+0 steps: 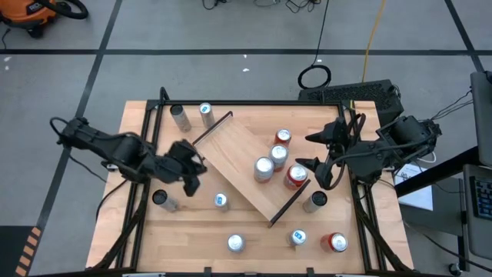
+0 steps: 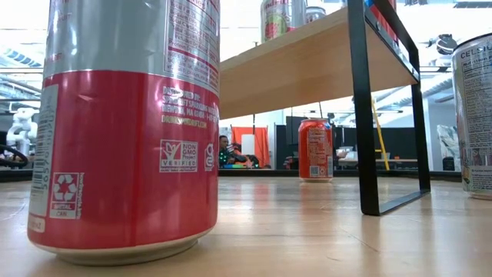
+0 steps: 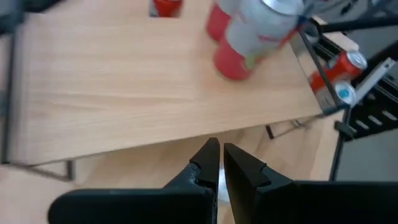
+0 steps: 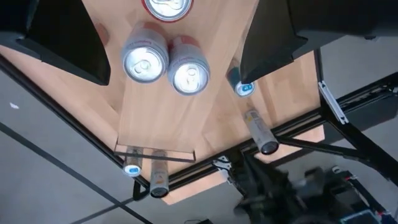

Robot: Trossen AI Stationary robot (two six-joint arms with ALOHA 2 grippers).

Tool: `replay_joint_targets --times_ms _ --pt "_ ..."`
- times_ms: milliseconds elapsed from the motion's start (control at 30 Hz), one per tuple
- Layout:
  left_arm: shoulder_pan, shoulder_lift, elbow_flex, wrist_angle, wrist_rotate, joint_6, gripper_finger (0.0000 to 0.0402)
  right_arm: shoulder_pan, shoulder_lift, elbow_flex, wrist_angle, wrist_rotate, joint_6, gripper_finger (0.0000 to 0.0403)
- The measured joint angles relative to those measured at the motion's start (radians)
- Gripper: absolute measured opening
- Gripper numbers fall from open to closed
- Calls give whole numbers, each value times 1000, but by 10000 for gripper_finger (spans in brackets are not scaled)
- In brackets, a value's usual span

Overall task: Place canned beverage on shelf
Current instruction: Put the pink white soda can on the shelf aligned with the other pink white soda can

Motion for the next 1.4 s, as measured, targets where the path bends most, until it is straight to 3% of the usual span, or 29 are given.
replay_joint_targets --times_ms 267,467,767,1000,1067,1200,1400 --pt "126 -122 0 -85 -124 -52 26 -2 -21 0 -32 -3 -24 336" --pt "261 -175 0 -217 -147 -130 50 -46 -69 0 -99 -1 -48 336" --pt "365 -159 0 -214 -167 -123 122 -206 -128 0 -148 1 -232 336" --pt "387 -126 0 -204 -156 -122 134 -333 -171 0 -148 -4 -379 336" --pt "387 -121 -1 -193 -133 -121 135 -353 -180 0 -145 -5 -417 336" --pt "378 -120 -1 -95 24 -58 135 -374 -183 0 -136 -11 -473 336" --pt "332 -71 -1 -1 186 -51 135 -395 -181 0 -118 -141 -548 336"
